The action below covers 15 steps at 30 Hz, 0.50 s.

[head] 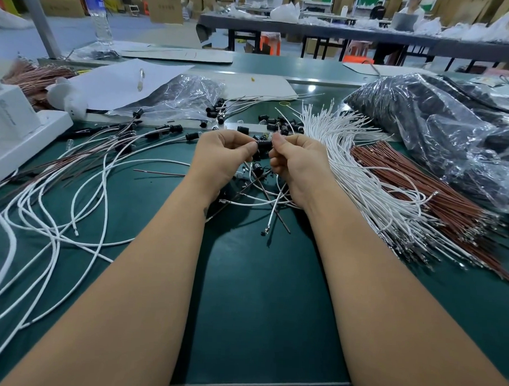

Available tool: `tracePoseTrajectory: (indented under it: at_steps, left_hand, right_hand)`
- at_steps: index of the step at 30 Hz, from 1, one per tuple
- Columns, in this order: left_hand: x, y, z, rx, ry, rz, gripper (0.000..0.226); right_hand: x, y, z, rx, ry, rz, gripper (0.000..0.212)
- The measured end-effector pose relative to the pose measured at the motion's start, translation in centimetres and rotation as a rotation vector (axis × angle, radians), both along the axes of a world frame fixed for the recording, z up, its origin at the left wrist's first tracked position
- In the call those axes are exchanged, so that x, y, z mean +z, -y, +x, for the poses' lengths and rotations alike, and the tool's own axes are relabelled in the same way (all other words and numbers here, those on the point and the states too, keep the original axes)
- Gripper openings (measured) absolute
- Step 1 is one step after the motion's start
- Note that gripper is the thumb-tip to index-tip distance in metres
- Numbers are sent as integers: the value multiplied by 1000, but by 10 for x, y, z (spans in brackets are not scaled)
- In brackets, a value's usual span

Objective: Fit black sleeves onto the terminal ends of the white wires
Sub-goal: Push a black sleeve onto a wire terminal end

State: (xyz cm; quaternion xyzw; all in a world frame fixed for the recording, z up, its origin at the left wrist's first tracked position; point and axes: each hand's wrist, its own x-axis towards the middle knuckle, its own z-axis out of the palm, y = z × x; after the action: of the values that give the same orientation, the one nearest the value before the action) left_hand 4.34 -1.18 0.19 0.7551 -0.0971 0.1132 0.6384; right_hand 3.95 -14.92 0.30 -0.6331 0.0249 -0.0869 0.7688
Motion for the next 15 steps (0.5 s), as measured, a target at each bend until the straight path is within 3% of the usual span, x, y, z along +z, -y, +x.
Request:
tracePoseTrajectory:
  at_steps: [10, 15]
  left_hand:
    - [6, 0, -1, 3, -46, -53, 12]
    - [2, 6, -3, 17, -21, -83, 4]
  right_hand:
    - [1, -4, -3, 94, 99, 67, 20]
    - [-1, -3, -3, 61, 87, 113, 17]
